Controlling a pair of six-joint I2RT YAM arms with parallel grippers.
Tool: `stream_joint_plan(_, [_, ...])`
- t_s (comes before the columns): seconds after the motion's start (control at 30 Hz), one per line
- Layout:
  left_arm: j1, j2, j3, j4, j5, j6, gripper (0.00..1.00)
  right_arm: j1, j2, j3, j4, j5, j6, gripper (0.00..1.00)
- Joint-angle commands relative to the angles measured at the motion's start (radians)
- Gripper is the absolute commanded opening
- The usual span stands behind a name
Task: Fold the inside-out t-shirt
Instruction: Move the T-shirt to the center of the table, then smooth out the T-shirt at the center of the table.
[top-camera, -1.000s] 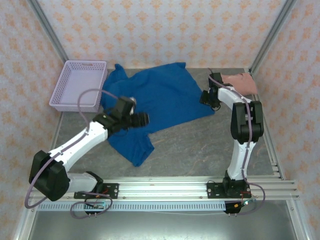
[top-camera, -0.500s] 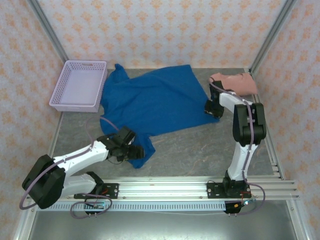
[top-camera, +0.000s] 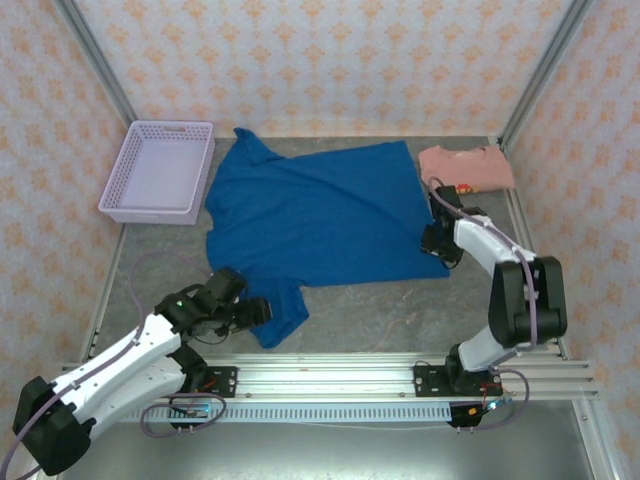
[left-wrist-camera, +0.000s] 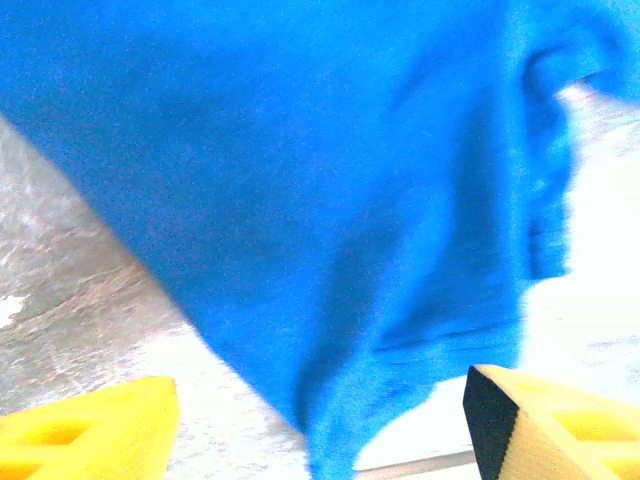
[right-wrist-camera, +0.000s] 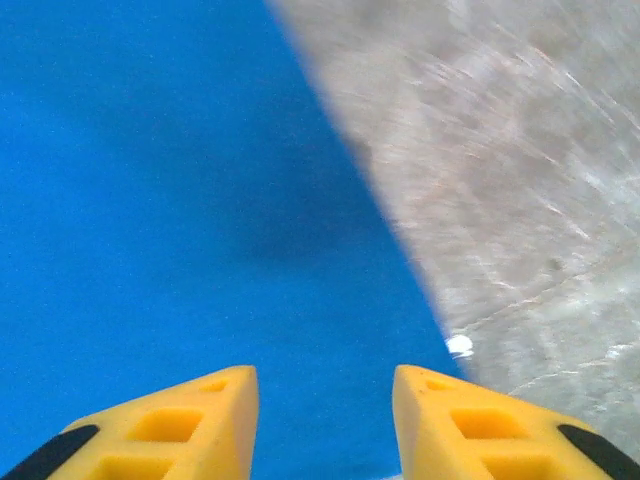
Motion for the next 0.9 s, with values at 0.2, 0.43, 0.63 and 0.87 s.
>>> stream_joint_plan(0.2, [0.005,0.138,0.006,0.133,0.081,0.003,0.56,0.621,-0.083,-0.118,0.376,-0.367,0.176,0.48])
stream_joint_plan(0.43, [0.079,0.179,-0.082,0.215,0.115,0.018,0.44,0.824,0.099,-0.094,0.564,-0.352,0.316,0.50])
stream_joint_plan(0.63, [0.094,0.200,-0.111,0.227,0.119,0.042,0.43,0.851,0.227,-0.027,0.516,-0.341,0.329,0.38])
stream_joint_plan(0.87, [0.096,0.239,-0.118,0.192,0.086,0.061,0.42,0.850,0.266,-0.004,0.511,-0.363,0.334,0.24])
